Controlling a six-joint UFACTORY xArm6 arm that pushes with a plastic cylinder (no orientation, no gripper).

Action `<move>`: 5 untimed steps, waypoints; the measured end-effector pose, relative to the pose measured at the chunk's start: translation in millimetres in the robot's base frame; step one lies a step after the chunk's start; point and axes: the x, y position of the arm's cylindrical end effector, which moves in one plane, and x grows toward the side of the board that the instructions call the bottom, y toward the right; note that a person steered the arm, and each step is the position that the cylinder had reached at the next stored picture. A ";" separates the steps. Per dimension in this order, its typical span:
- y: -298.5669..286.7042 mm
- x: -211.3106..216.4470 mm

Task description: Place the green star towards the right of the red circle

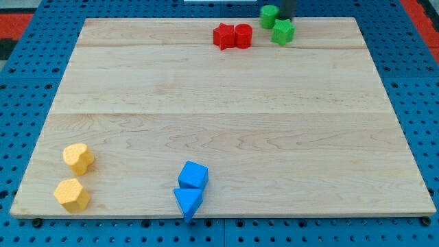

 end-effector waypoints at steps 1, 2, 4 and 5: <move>-23.0 -1.5; 3.3 -4.1; 67.5 4.1; 107.0 35.1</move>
